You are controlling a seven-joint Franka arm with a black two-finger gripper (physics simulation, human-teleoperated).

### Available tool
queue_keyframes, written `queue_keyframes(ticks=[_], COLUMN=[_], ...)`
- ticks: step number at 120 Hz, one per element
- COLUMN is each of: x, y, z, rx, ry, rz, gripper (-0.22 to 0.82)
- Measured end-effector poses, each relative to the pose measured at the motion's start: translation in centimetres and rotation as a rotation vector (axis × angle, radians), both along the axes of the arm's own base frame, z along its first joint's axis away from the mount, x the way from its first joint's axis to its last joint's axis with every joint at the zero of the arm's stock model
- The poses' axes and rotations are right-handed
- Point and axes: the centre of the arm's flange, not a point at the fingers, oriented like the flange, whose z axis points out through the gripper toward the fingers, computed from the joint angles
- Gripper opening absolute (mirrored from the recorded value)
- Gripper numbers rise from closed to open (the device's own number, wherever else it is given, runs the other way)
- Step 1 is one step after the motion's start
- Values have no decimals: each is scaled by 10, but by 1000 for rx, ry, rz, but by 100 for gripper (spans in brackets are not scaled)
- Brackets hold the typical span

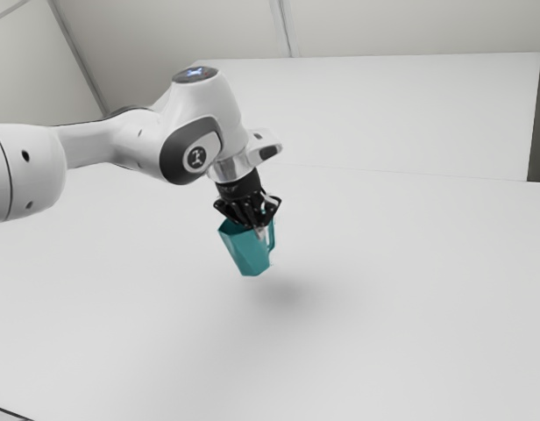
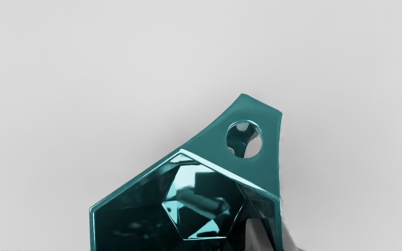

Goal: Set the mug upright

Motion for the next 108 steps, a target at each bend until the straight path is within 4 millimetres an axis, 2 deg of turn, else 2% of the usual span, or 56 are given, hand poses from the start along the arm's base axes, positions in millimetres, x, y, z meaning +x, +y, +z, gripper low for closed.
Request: queue_keyframes(ticks=[31,49,60,80,108], x=[8,12,12,13,13], y=[61,86,87,68,79], z=[-15,-29,-41,-61,-75], rx=[46,61,65,76,76], ry=[22,29,32,25,11], rz=[59,68,51,-16,-24], gripper=[-18,-18,-18,-18,-18])
